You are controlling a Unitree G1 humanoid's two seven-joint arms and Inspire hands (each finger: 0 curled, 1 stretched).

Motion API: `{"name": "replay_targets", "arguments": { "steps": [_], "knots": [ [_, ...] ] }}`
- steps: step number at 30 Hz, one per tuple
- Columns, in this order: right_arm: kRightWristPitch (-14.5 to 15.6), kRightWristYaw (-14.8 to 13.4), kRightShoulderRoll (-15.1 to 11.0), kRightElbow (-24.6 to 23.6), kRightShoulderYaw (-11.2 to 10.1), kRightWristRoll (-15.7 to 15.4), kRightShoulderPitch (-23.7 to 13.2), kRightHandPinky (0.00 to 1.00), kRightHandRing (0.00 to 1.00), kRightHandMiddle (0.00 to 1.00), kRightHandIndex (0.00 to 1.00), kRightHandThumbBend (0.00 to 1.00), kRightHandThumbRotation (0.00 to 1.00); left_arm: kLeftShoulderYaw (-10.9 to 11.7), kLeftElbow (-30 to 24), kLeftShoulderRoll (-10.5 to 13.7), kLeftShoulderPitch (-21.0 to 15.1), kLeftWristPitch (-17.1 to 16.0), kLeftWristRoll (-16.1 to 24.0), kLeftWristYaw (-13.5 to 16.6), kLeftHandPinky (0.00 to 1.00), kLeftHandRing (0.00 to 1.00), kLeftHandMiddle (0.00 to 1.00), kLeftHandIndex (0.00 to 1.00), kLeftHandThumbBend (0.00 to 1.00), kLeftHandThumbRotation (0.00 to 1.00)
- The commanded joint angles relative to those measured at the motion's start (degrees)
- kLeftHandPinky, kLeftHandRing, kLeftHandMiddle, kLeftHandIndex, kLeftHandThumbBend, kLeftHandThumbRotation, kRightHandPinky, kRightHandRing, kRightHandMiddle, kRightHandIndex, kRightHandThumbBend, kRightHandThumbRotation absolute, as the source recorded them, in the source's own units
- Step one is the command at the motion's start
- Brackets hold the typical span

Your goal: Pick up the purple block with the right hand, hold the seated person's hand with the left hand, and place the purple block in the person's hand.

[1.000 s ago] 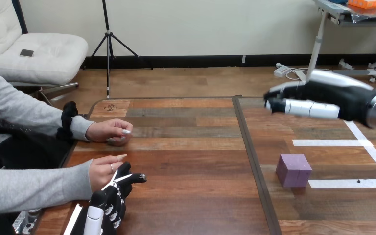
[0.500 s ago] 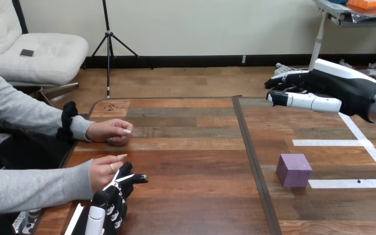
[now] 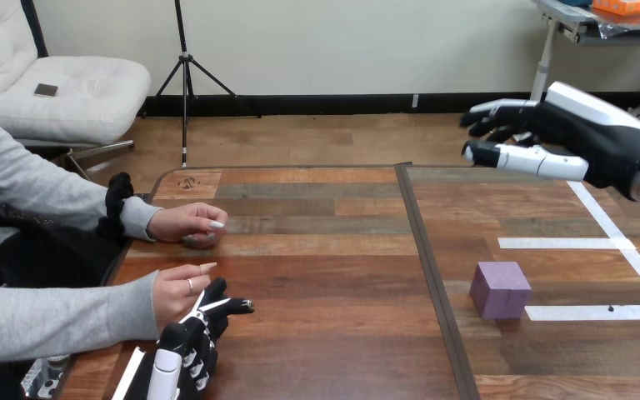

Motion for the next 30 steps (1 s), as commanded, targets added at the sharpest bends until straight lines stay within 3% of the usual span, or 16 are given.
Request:
{"name": "replay_targets", "arguments": {
  "steps": [1,8,15,23,30],
  "knots": [
    [-2.4,-4.6,2.9,3.8,-1.3,-0.2,-1.8,0.74,0.84,0.87,0.89,0.97,1.0,-0.3,-3.4,-0.3,-1.2,0.6,0.6,0.3,1.0,1.0,0.99,0.69,0.66,1.0],
    [-3.6,-8.3,4.5,9.0,-0.1,-1.3,-3.0,0.75,0.85,0.89,0.9,0.98,0.99,-0.1,-2.5,-0.3,-1.8,0.3,-0.3,-0.9,1.0,1.0,1.0,0.69,0.65,1.0],
    [-7.5,-11.1,6.0,16.3,1.5,-3.5,-4.8,0.77,0.87,0.92,0.92,0.95,0.93,0.1,-2.7,-0.4,-1.6,0.0,0.3,-0.4,1.0,1.0,1.0,0.69,0.64,1.0],
    [-9.9,-11.0,7.8,24.4,2.2,-3.3,-6.9,0.86,0.94,0.97,0.96,0.95,0.78,0.1,-2.9,-0.7,-1.5,-0.2,-0.4,-0.9,1.0,1.0,1.0,0.69,0.6,1.0],
    [-10.7,-12.2,8.5,31.0,4.4,-6.1,-8.9,0.92,0.99,1.0,0.99,0.99,0.72,0.1,-2.8,-0.6,-1.4,-0.3,-0.2,-1.0,1.0,1.0,0.99,0.69,0.59,1.0]
  ]
}}
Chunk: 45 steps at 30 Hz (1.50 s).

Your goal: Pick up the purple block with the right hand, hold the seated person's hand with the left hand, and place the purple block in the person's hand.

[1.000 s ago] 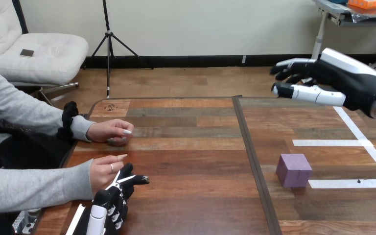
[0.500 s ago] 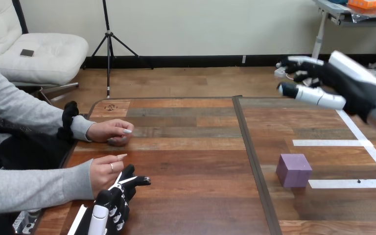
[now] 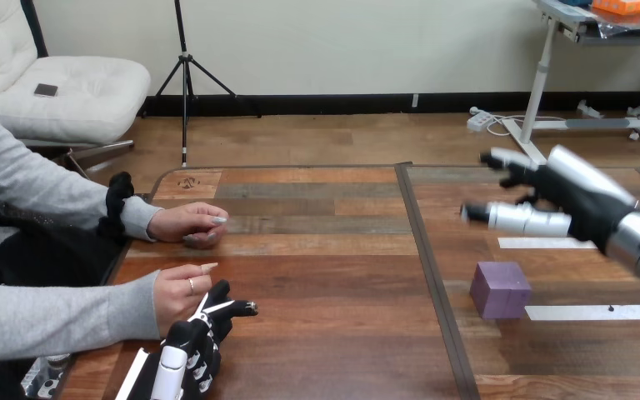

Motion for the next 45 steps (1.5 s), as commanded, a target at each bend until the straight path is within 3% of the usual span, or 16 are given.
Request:
{"name": "replay_targets", "arguments": {
  "steps": [1,11,22,38,45],
  "knots": [
    [-1.8,-2.1,1.5,5.1,0.9,-1.4,-7.7,0.92,0.99,1.0,0.99,0.99,0.71,0.1,-2.7,-0.6,-1.4,-0.9,-0.5,-0.4,1.0,1.0,0.99,0.69,0.59,1.0],
    [-2.5,-3.5,3.0,12.1,2.0,-3.0,-9.5,0.96,1.0,1.0,1.0,1.0,0.64,0.0,-3.8,-0.2,-0.7,-0.1,0.0,0.2,1.0,1.0,0.99,0.69,0.63,1.0],
    [-2.3,-5.4,4.0,18.0,3.7,-5.3,-11.1,0.95,1.0,1.0,1.0,1.0,0.65,-0.1,-4.7,-0.3,-0.2,0.2,0.5,1.2,1.0,1.0,0.99,0.69,0.63,1.0],
    [-0.8,-5.9,5.0,23.3,5.0,-7.0,-12.4,0.93,1.0,1.0,1.0,1.0,0.61,-0.3,-5.1,-0.2,0.1,0.6,0.3,1.3,1.0,1.0,0.98,0.68,0.63,1.0],
    [-0.1,-4.4,5.0,23.7,4.8,-6.2,-12.5,0.92,1.0,1.0,1.0,1.0,0.56,-0.2,-4.8,-0.4,0.0,0.1,0.3,1.3,1.0,1.0,0.98,0.69,0.62,1.0]
  ]
}}
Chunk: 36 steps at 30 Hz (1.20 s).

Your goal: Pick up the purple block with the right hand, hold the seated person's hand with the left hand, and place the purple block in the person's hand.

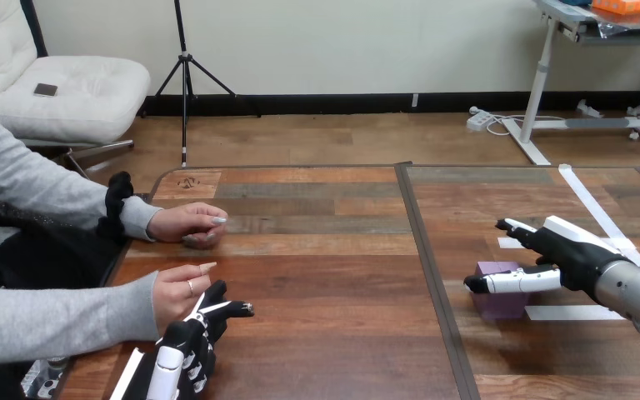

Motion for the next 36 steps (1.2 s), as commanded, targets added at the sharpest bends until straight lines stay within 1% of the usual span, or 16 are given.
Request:
{"name": "replay_targets", "arguments": {
  "steps": [1,8,12,14,16,17,18,20,22,23,24,27,29,31,32,36],
  "knots": [
    [0.0,0.1,1.0,0.4,-0.1,0.6,-5.5,0.92,1.0,1.0,1.0,1.0,0.55,-0.2,-2.6,-1.0,-1.2,-0.9,-0.3,-0.1,1.0,1.0,0.98,0.69,0.62,1.0],
    [1.2,1.3,0.9,0.5,0.1,0.4,-5.8,0.92,1.0,1.0,1.0,1.0,0.5,-0.1,-2.1,-1.1,-1.5,-0.9,-0.8,-0.5,1.0,1.0,0.98,0.69,0.62,1.0],
    [2.3,1.4,0.8,0.2,1.0,-0.6,-6.0,0.92,1.0,1.0,1.0,1.0,0.46,0.0,-1.8,-1.2,-1.6,-1.3,-0.8,-0.6,1.0,1.0,0.98,0.69,0.61,1.0],
    [2.9,1.2,0.8,0.1,1.5,-1.2,-6.2,0.88,0.97,1.0,0.99,1.0,0.41,0.0,-1.8,-1.2,-1.6,-1.2,-0.8,-0.6,1.0,1.0,0.98,0.69,0.62,1.0],
    [4.0,1.1,0.9,0.0,1.9,-1.8,-6.4,0.87,0.97,1.0,0.99,1.0,0.4,0.0,-1.7,-1.1,-1.6,-1.2,-0.6,-0.5,1.0,1.0,0.98,0.69,0.62,1.0],
    [4.3,1.1,0.9,-0.1,2.0,-1.9,-6.4,0.73,0.88,0.94,0.98,1.0,0.37,0.1,-1.7,-1.1,-1.6,-1.2,-0.5,-0.5,1.0,1.0,0.98,0.69,0.62,1.0],
    [4.4,1.0,0.9,-0.1,2.4,-2.3,-6.5,0.68,0.84,0.92,0.98,1.0,0.35,0.1,-1.5,-1.1,-1.7,-1.2,-0.6,-0.6,1.0,1.0,0.98,0.69,0.62,1.0],
    [4.3,0.9,0.8,-0.2,2.9,-2.8,-6.6,0.49,0.65,0.75,0.97,1.0,0.32,0.1,-1.4,-1.0,-1.8,-1.3,-0.7,-0.7,1.0,1.0,0.98,0.69,0.63,1.0],
    [4.3,1.2,0.7,-0.2,3.7,-3.6,-6.7,0.36,0.5,0.61,0.96,1.0,0.31,0.0,-1.6,-0.9,-1.8,-1.0,-0.7,-0.8,1.0,1.0,0.98,0.69,0.63,1.0],
    [4.3,1.2,0.6,-0.2,3.9,-3.8,-6.8,0.27,0.39,0.5,0.95,1.0,0.3,0.0,-1.6,-0.9,-1.7,-1.0,-0.7,-0.8,1.0,1.0,0.98,0.69,0.63,1.0],
    [4.3,1.9,0.6,-0.1,4.0,-3.8,-6.9,0.24,0.35,0.47,0.94,1.0,0.29,0.0,-1.9,-0.8,-1.6,-0.8,-0.6,-0.8,1.0,1.0,0.98,0.69,0.63,1.0],
    [4.0,3.4,0.5,0.1,3.9,-3.5,-7.1,0.26,0.42,0.54,0.92,1.0,0.29,0.0,-2.2,-0.8,-1.5,-0.7,-0.5,-0.6,1.0,1.0,0.99,0.69,0.63,1.0],
    [3.7,4.1,0.4,0.3,4.0,-3.4,-7.2,0.37,0.54,0.64,0.9,1.0,0.29,0.0,-2.2,-0.8,-1.4,-0.6,-0.6,-0.6,1.0,1.0,0.99,0.69,0.63,1.0],
    [3.6,4.7,0.4,0.3,4.0,-3.3,-7.2,0.45,0.62,0.71,0.89,1.0,0.29,0.1,-2.0,-0.9,-1.5,-0.8,-0.6,-0.6,1.0,1.0,0.99,0.69,0.63,1.0],
    [3.6,4.8,0.4,0.3,4.0,-3.3,-7.2,0.51,0.68,0.76,0.87,1.0,0.28,0.1,-1.9,-0.9,-1.6,-0.9,-0.6,-0.6,1.0,1.0,0.99,0.69,0.63,1.0],
    [3.1,4.5,0.4,0.6,4.7,-3.9,-7.2,0.57,0.73,0.8,0.84,1.0,0.26,0.1,-1.8,-0.9,-1.7,-0.9,-0.8,-0.7,1.0,1.0,0.99,0.69,0.63,1.0]
  ]
}}
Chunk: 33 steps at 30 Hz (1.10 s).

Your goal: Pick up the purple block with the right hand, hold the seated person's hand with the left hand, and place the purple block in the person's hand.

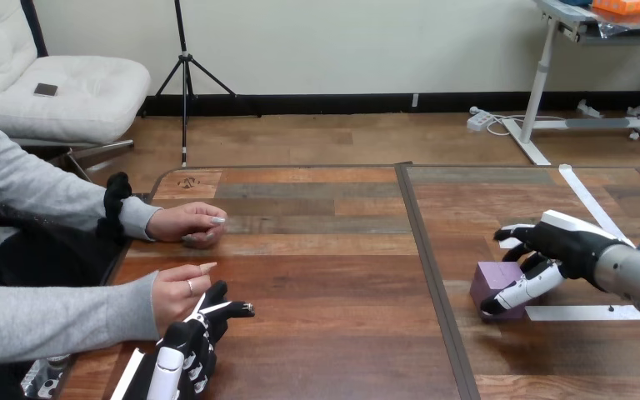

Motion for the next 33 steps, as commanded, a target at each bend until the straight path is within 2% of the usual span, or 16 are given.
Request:
{"name": "replay_targets", "arguments": {
  "steps": [1,6,14,33],
  "knots": [
    [-1.4,0.2,0.7,0.0,1.3,-0.7,-2.5,0.59,0.74,0.8,0.83,1.0,0.24,0.1,-1.9,-0.9,-1.7,-0.8,-0.5,-0.2,1.0,1.0,0.99,0.69,0.63,1.0],
    [-2.1,-1.5,0.9,0.5,1.8,-1.1,-2.3,0.68,0.76,0.8,0.79,1.0,0.14,0.1,-1.6,-0.9,-1.8,-1.0,-0.7,-0.5,1.0,1.0,0.99,0.69,0.64,1.0],
    [-2.8,-2.8,1.2,0.5,2.5,-1.8,-2.2,0.69,0.72,0.75,0.75,1.0,0.03,0.3,-0.9,-1.0,-2.2,-1.5,-0.9,-0.8,1.0,1.0,0.99,0.69,0.64,1.0],
    [-2.6,-3.5,2.4,0.4,3.2,-1.9,-2.2,0.67,0.68,0.71,0.71,1.0,0.0,0.4,-1.1,-1.0,-1.9,-1.4,-0.7,-0.7,1.0,1.0,0.97,0.69,0.64,1.0]
  ]
}}
